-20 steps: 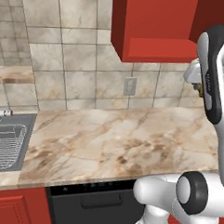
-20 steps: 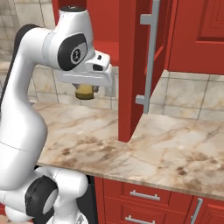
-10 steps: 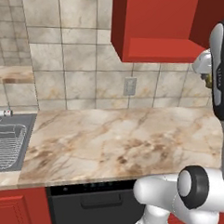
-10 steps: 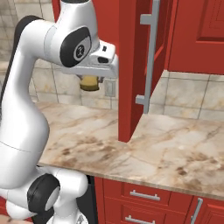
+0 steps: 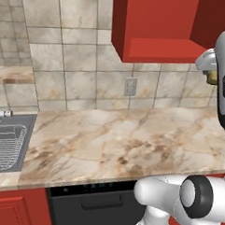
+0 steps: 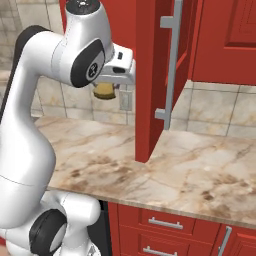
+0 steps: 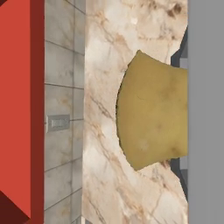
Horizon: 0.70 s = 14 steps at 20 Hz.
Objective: Pick up the sponge and sponge from the sink, and place them back in the cabinet, and close the cabinet door.
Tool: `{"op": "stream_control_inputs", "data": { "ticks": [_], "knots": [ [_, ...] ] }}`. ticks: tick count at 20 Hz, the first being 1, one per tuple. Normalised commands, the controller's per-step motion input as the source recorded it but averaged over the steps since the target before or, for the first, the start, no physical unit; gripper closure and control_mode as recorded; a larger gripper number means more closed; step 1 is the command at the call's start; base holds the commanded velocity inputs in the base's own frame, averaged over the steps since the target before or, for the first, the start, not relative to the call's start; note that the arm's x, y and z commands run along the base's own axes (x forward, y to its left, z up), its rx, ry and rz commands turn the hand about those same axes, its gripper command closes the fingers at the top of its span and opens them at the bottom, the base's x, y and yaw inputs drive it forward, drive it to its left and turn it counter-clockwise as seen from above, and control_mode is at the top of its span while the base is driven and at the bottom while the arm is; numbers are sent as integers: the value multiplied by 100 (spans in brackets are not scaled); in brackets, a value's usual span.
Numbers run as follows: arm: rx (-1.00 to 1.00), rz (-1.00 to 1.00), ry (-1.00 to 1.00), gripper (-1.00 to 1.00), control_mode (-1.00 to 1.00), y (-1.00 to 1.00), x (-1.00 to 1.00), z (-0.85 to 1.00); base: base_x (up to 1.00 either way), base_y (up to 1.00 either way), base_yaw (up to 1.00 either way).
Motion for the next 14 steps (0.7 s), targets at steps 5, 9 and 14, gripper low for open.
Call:
{"op": "stream_control_inputs", "data": {
  "ticks": [5,9,14],
  "knots": [
    [0,0,-9,100,-100,0,27,0,0,0,0],
    [0,0,-4,100,-100,0,21,9,0,0,0],
    [0,0,-4,100,-100,0,23,9,0,0,0]
  ]
}}
